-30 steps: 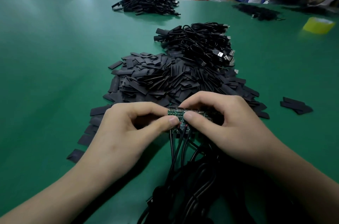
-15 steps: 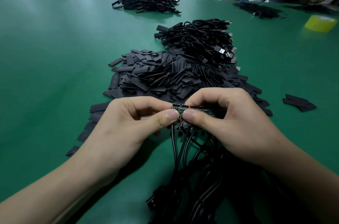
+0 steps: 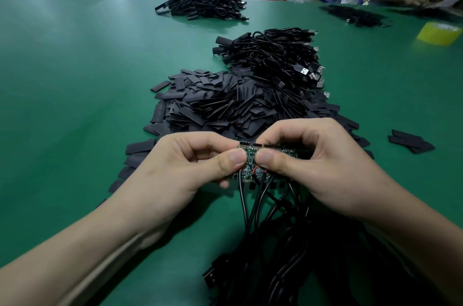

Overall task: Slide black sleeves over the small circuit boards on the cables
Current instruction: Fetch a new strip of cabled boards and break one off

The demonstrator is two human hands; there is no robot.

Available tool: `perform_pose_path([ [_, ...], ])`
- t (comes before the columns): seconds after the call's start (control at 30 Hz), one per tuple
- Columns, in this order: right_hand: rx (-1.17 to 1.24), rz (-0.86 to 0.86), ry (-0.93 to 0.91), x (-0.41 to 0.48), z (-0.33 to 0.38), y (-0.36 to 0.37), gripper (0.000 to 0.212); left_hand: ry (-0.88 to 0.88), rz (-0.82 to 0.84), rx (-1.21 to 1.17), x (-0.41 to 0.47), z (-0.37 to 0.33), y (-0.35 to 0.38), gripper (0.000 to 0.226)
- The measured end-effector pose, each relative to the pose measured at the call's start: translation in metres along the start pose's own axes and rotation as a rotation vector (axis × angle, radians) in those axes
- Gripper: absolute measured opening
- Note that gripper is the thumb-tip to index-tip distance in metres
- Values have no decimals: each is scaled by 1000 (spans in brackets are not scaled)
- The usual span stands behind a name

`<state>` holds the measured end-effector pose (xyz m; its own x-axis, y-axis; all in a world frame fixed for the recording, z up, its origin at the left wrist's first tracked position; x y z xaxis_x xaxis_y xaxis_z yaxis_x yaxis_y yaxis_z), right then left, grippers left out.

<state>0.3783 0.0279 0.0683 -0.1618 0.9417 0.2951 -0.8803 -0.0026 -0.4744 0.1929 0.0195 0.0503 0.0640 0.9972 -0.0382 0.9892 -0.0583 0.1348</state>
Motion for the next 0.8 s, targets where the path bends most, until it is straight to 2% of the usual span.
perform_pose_path([
  [0.2, 39, 13, 4, 0, 0, -1, 5, -1, -9, -6, 1, 1, -1, 16],
  [0.33, 108, 35, -4, 1, 3, -1, 6, -17, -3, -44, 2, 4, 0, 27],
  [0.43, 78, 6, 3, 2, 3, -3, 5, 3, -48, -65, 3, 2, -1, 27],
  [0.53, -95, -68, 3, 1, -1, -6, 10, 84, -129, -33, 6, -2, -7, 24],
  [0.67, -253, -188, -161, -2, 13, 2, 29, 269, -198, 64, 7, -10, -14, 20],
  [0.73, -214, -174, -210, -4, 20, 12, 24, 325, -216, 52, 7, -12, -15, 18],
  [0.8, -102, -148, -174, -5, 23, 18, 10, 359, -187, 57, 6, -14, -14, 15],
])
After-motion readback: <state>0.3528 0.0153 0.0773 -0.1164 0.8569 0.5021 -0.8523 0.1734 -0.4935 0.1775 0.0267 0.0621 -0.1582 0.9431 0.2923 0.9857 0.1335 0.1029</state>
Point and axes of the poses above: each hand's wrist, its own x-axis towards the middle knuckle, its own y-axis out of the palm, z = x × y, the point moved 3 cm from there along x, towards the middle knuckle, and after that the axes turned 14 degrees about -z, right-handed, at the moved point
